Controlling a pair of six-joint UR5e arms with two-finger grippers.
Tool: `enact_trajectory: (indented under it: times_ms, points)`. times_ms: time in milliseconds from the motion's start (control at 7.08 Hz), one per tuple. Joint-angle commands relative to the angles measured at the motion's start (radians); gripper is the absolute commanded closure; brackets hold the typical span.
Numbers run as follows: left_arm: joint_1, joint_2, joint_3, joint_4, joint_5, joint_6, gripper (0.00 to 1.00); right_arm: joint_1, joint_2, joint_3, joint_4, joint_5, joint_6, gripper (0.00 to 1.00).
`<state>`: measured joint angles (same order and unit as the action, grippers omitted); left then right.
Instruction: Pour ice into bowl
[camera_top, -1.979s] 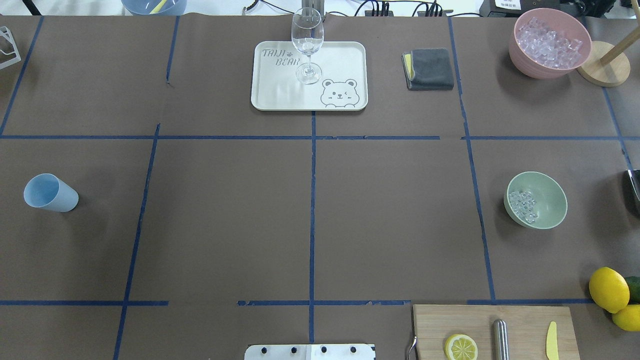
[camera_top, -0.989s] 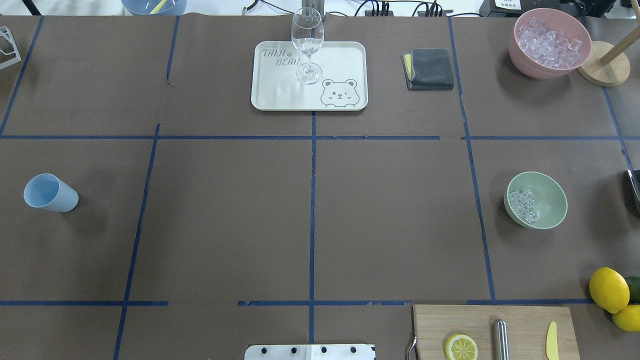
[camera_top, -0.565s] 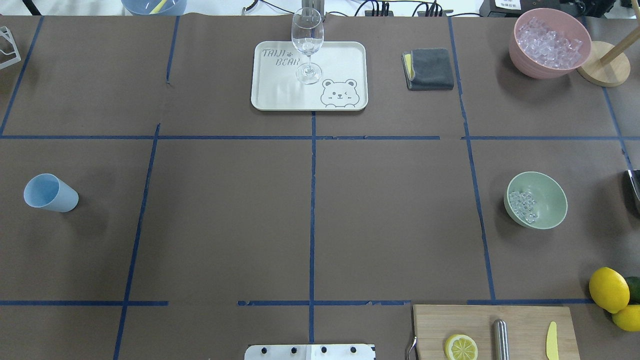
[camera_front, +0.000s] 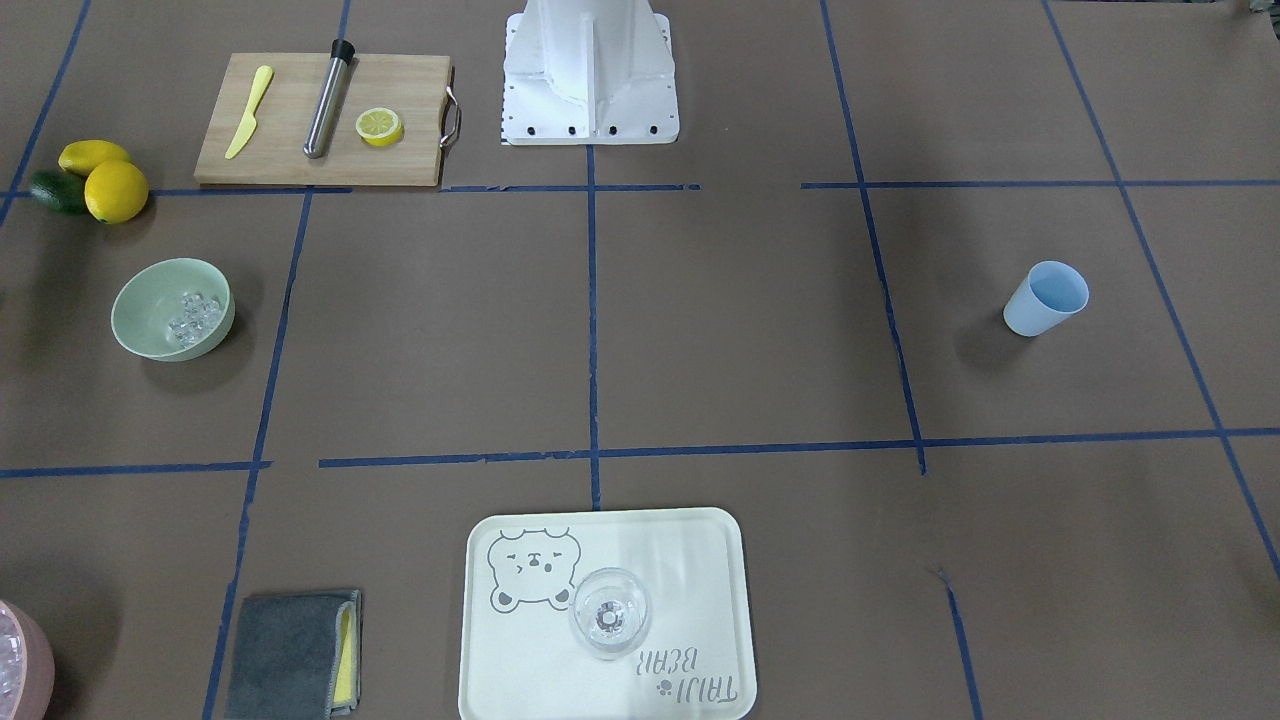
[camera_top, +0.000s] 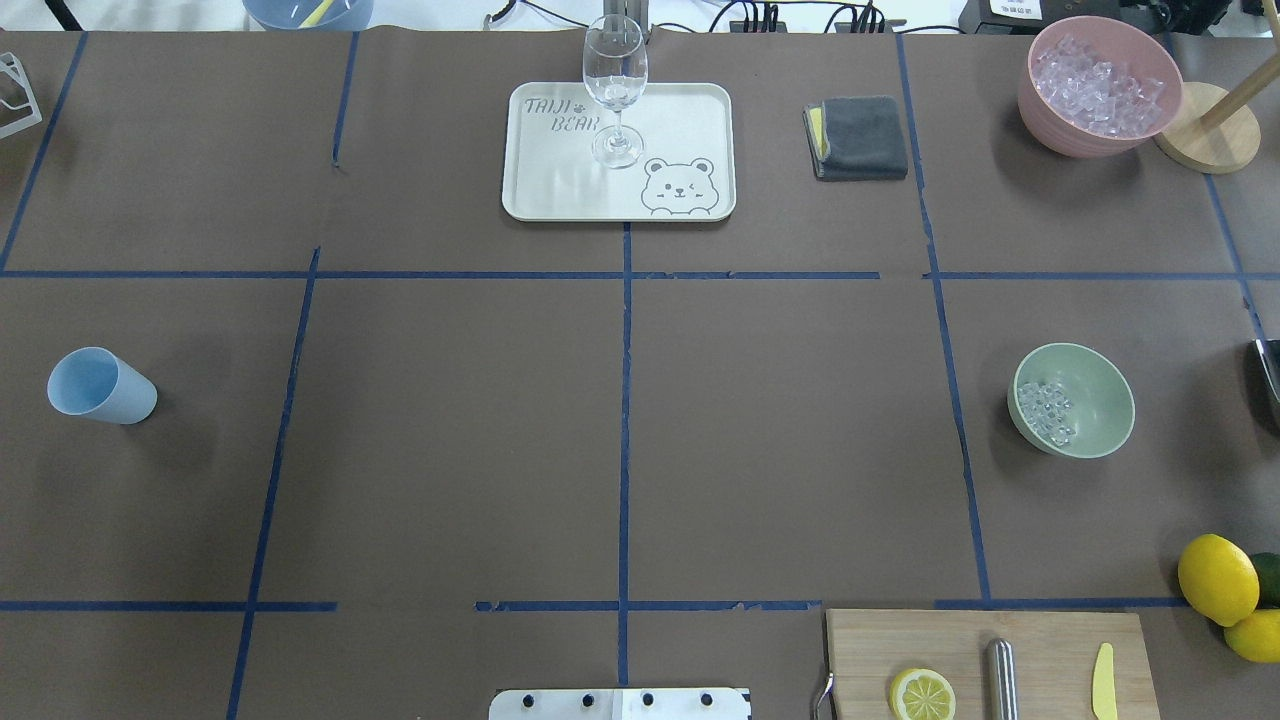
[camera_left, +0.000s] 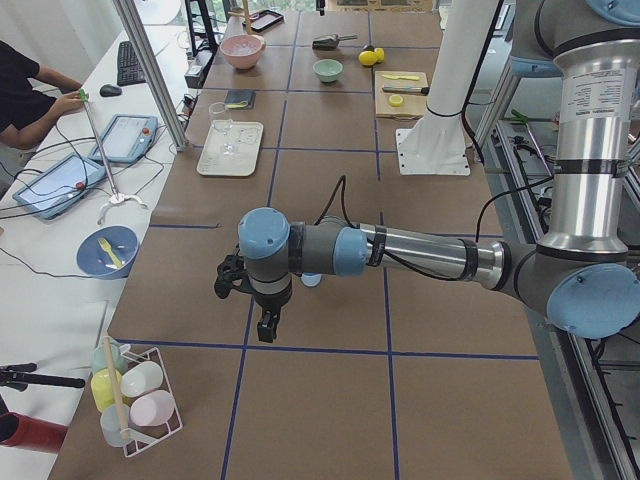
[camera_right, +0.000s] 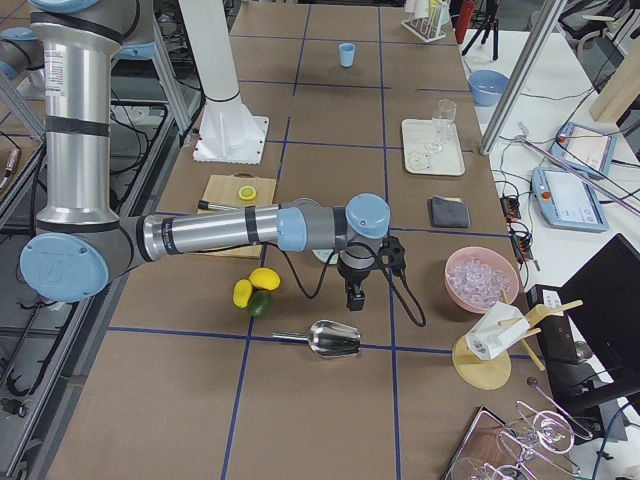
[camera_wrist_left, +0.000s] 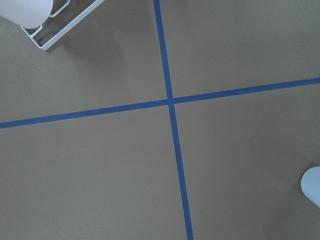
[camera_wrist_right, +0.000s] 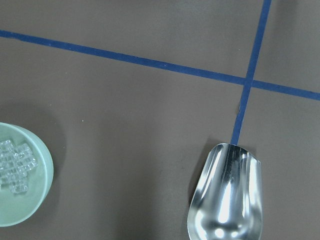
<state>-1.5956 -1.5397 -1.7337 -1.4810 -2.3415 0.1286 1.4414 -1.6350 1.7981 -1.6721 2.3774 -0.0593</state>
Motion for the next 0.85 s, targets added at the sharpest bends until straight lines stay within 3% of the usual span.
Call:
enact_trajectory:
  times_ms: [0,707]
  points:
    - [0.000,0.001,-0.007,-0.001,-0.001,0.000,0.00,-0.003,0.006,-0.017,0.003,-0.001,-0.001,0.00]
    - [0.002,0.062,-0.041,-0.021,-0.006,0.052,0.00,-0.003,0.015,-0.051,0.006,-0.004,-0.008,0.00]
